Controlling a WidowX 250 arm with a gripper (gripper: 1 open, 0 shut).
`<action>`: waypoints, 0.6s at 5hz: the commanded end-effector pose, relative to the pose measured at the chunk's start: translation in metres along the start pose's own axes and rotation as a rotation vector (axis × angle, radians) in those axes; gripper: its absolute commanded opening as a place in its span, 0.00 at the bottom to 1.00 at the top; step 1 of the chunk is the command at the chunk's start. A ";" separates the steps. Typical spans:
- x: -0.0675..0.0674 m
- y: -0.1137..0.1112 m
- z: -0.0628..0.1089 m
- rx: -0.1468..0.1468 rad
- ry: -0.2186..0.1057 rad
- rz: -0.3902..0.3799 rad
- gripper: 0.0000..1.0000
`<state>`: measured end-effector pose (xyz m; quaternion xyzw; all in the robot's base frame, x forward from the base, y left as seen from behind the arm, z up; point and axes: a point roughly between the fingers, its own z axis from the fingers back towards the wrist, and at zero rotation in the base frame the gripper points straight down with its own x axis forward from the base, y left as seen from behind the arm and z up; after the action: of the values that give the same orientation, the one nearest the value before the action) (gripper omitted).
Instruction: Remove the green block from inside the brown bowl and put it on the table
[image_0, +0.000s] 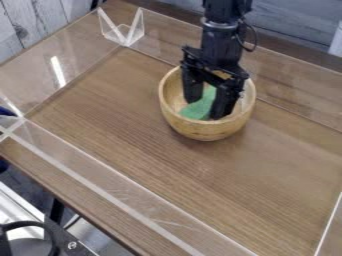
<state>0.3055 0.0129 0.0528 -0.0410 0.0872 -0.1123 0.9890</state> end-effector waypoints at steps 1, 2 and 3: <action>0.016 -0.004 0.014 0.077 -0.110 0.011 1.00; 0.021 -0.014 0.013 0.137 -0.158 0.022 1.00; 0.012 -0.017 0.033 0.189 -0.228 0.027 1.00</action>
<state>0.3130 -0.0031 0.0675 0.0375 -0.0057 -0.1001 0.9943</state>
